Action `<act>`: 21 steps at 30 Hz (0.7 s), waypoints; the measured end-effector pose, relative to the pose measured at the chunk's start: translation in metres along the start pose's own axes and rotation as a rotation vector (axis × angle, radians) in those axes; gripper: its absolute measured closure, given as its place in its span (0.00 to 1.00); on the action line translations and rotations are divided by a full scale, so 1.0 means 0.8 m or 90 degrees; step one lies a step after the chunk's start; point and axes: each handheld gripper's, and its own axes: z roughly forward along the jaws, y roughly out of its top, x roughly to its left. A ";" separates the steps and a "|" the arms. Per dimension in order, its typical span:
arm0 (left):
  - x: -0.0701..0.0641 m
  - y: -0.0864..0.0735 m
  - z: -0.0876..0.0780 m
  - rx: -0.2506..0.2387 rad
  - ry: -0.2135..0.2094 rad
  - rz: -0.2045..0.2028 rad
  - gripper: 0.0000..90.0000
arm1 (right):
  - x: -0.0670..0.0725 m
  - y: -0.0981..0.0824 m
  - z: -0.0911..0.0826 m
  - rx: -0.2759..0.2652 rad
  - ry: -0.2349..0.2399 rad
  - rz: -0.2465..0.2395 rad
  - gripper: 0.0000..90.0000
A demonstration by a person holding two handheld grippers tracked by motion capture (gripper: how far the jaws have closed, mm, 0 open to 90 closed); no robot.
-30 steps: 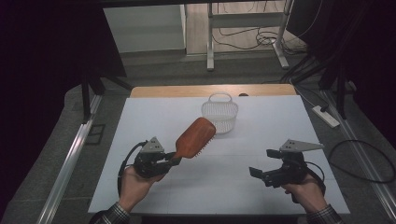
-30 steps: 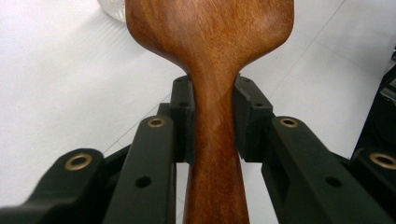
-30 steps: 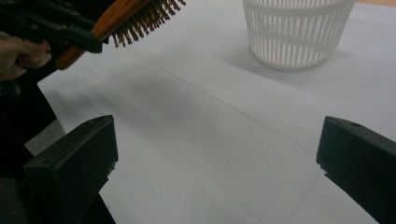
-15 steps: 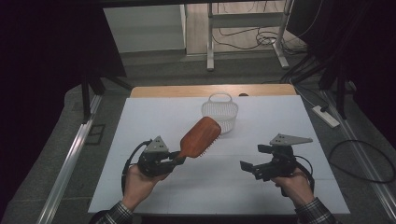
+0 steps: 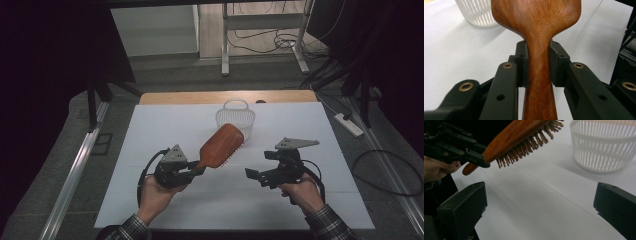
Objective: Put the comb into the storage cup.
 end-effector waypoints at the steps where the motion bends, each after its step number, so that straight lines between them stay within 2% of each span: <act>1: 0.000 0.001 0.001 -0.002 -0.002 -0.001 0.80 | 0.001 0.002 0.002 0.001 0.000 0.000 0.00; 10: -0.003 0.004 0.005 -0.010 -0.010 -0.001 0.80 | 0.003 0.016 0.020 -0.001 0.017 0.014 0.00; 12: -0.004 0.005 0.007 -0.013 -0.013 0.000 0.80 | 0.003 0.022 0.025 -0.007 0.027 0.034 0.00; 14: -0.005 0.006 0.008 -0.015 -0.014 -0.001 0.80 | 0.003 0.024 0.026 -0.007 0.027 0.036 0.00; 18: -0.008 0.007 0.011 -0.020 -0.017 0.000 0.80 | 0.005 0.030 0.032 -0.002 0.014 0.036 0.00; 21: -0.009 0.008 0.013 -0.023 -0.021 0.001 0.80 | 0.008 0.035 0.037 0.006 -0.006 0.031 0.00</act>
